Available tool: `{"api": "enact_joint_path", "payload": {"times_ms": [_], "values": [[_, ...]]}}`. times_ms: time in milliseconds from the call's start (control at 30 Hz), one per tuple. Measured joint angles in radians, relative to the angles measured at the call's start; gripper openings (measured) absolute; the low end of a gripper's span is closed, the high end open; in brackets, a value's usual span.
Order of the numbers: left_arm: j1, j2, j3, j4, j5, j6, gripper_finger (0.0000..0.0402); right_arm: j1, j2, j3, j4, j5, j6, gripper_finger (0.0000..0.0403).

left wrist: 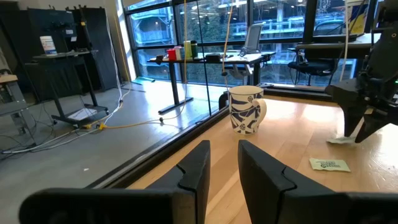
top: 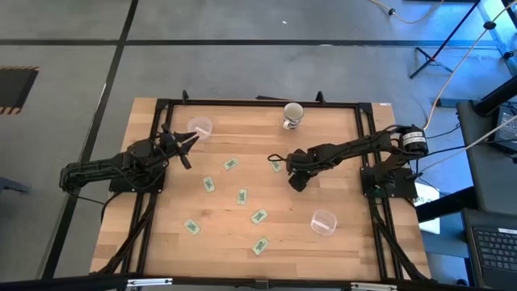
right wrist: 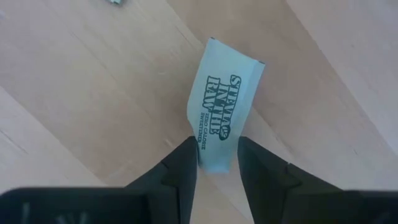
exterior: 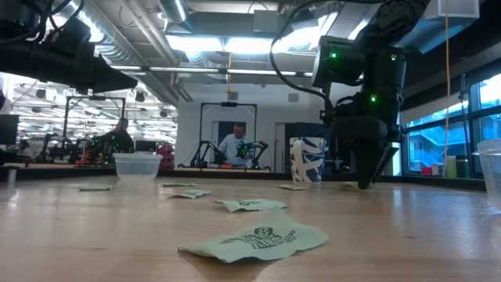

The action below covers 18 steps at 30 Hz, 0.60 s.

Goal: Pick and place items into bin
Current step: Put the white stevia packet into the bottom transparent bin

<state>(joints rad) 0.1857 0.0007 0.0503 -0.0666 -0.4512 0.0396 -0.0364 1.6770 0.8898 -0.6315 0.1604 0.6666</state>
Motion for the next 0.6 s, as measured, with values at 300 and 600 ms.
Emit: {"api": "enact_joint_path", "payload": {"times_ms": [300, 600], "values": [[0.000, 0.000, 0.000, 0.000, 0.000, 0.000, 0.0077, 0.001, -0.001, 0.007, -0.008, -0.103, -0.021, 0.0119], [0.000, 0.000, 0.000, 0.000, 0.000, 0.000, 0.0077, 0.050, -0.003, 0.183, -0.218, -0.111, -0.112, 0.0119]]}}
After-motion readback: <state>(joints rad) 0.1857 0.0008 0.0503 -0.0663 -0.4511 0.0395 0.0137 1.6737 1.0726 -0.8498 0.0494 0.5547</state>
